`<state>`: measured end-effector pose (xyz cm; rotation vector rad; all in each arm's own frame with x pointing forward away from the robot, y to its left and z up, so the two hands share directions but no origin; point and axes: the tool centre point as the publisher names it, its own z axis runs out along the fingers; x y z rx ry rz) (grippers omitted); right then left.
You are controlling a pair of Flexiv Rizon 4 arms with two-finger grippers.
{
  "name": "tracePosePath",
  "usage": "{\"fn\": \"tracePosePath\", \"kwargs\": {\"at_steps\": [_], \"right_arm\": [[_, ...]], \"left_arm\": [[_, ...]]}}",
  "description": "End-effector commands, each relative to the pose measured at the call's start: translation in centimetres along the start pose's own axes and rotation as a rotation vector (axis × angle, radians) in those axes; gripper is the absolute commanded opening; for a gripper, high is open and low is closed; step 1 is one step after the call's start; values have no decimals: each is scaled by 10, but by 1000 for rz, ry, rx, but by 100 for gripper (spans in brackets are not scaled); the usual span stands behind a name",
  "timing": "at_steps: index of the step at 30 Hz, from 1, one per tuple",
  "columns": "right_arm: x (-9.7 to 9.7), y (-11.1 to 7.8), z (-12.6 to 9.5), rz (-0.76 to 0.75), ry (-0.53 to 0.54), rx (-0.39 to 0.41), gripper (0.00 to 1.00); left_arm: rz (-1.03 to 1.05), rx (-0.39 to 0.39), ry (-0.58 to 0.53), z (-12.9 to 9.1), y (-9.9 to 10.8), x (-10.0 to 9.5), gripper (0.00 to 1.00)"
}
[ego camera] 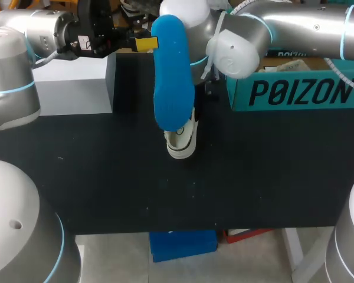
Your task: Take the shoe out of the shoebox, open the shoe tongue, remove and reinsert the insole, then place the shoe into the shoebox
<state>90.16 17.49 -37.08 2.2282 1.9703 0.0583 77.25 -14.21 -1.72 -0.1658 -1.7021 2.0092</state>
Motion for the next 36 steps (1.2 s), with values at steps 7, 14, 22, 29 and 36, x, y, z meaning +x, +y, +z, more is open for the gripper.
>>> {"fn": "tracePosePath", "kwargs": {"at_steps": [7, 14, 22, 29, 36], "right_arm": [[6, 3, 21, -7, 0, 32, 0], [8, 2, 30, -37, 4, 41, 0], [2, 0, 32, -54, 3, 51, 100], [-17, 2, 12, -46, -2, 30, 100], [-39, -3, -9, -43, 50, -1, 100]], "left_arm": [[2, 0, -1, 0, 1, 0, 0], [2, 0, -1, 0, 1, 0, 0], [2, 0, -1, 0, 1, 0, 0], [2, 0, -1, 0, 1, 0, 0], [2, 0, -1, 0, 1, 0, 0]]}}
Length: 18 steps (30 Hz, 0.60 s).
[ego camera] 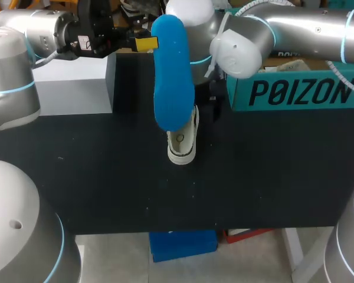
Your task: Take the shoe out of the shoebox, open the shoe tongue, remove and reinsert the insole, then place the shoe into the shoebox
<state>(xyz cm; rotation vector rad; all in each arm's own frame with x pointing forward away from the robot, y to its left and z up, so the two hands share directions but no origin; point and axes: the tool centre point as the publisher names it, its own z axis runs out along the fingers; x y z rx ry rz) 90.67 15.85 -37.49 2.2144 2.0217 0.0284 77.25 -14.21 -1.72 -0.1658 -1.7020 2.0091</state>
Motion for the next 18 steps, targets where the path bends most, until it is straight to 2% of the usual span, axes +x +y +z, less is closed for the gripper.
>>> {"fn": "tracePosePath", "kwargs": {"at_steps": [1, 4, 10, 15, 18], "right_arm": [[-25, -11, -19, -16, 69, -32, 100], [-32, -15, -30, -29, 132, -38, 100], [-40, -20, -51, -66, 331, -46, 100], [-44, -21, -67, -51, 547, -33, 100], [-46, -20, -75, -12, 603, -40, 100]], "left_arm": [[2, 0, -1, 0, 1, 0, 0], [2, 0, -1, 0, 1, 0, 0], [2, 0, -1, 0, 1, 0, 0], [2, 0, -1, 0, 1, 0, 0], [2, 0, -1, 0, 1, 0, 0]]}}
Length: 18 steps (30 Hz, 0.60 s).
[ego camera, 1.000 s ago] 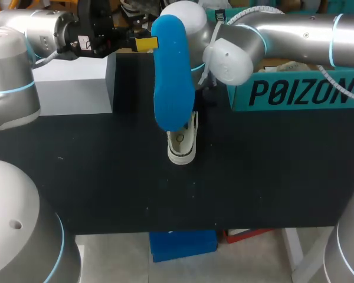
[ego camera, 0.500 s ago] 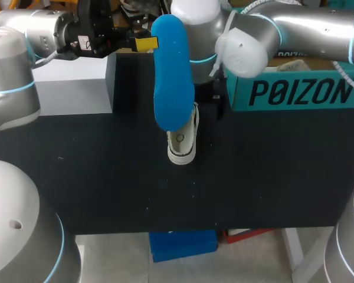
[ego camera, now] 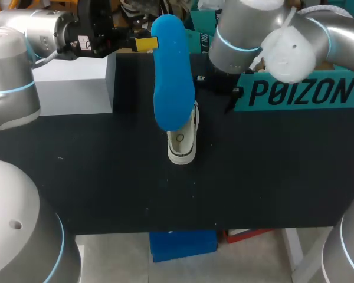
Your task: Take the shoe out of the shoebox, open the shoe tongue, remove and reinsert the insole, then place the shoe into the shoebox
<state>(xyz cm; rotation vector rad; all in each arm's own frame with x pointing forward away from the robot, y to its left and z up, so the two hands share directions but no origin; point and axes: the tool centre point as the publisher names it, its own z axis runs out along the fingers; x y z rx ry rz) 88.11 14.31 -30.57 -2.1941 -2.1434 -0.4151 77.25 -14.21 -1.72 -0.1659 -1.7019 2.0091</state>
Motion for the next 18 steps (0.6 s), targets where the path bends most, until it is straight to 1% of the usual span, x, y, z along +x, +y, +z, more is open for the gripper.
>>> {"fn": "tracePosePath", "kwargs": {"at_steps": [1, 18], "right_arm": [[-21, -4, -13, 53, 246, -30, 100], [-21, -4, -13, 53, 246, -30, 100]], "left_arm": [[2, 0, -1, 0, 1, 0, 0], [2, 0, -1, 0, 1, 0, 0]]}}
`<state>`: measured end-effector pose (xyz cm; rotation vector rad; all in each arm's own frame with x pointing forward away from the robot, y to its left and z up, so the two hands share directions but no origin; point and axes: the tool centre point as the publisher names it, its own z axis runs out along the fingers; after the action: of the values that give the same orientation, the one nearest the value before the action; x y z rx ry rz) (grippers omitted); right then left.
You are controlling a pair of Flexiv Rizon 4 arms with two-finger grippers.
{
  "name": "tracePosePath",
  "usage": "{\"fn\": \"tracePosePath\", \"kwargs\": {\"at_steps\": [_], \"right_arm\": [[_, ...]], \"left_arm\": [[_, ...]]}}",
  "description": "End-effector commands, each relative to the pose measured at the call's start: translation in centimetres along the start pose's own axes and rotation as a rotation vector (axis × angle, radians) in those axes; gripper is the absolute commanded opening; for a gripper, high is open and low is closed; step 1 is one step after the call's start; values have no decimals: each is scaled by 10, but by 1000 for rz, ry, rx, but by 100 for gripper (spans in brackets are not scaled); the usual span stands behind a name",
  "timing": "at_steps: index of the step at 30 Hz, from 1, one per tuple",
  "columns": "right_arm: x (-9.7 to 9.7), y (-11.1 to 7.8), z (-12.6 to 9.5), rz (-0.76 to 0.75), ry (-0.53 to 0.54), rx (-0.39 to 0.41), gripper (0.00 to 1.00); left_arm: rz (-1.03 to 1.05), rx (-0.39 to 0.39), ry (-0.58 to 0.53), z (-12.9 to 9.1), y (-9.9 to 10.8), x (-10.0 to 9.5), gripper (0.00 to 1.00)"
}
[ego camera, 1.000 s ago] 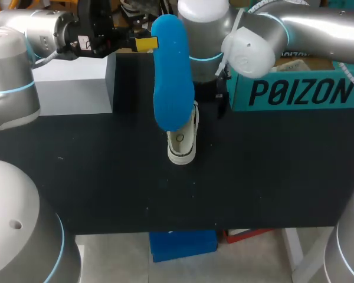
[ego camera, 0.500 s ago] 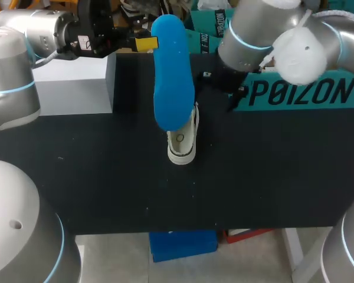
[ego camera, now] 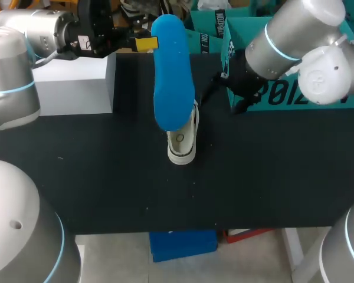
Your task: Take the shoe out of the shoebox, open the shoe tongue, remove and reinsert the insole, then place the shoe into the shoebox
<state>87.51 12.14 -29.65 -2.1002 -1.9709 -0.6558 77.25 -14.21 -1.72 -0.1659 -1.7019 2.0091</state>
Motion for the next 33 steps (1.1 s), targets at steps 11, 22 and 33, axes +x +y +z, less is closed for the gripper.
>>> {"fn": "tracePosePath", "kwargs": {"at_steps": [11, 22, 33], "right_arm": [[-2, 0, 1, -1, 23, -1, 100], [9, 9, -13, 55, 201, -28, 100], [19, 18, -37, 139, 484, -39, 100]], "left_arm": [[2, 0, -1, 0, 1, 0, 0], [2, 0, -1, 0, 1, 0, 0], [2, 0, -1, 0, 1, 0, 0]]}}
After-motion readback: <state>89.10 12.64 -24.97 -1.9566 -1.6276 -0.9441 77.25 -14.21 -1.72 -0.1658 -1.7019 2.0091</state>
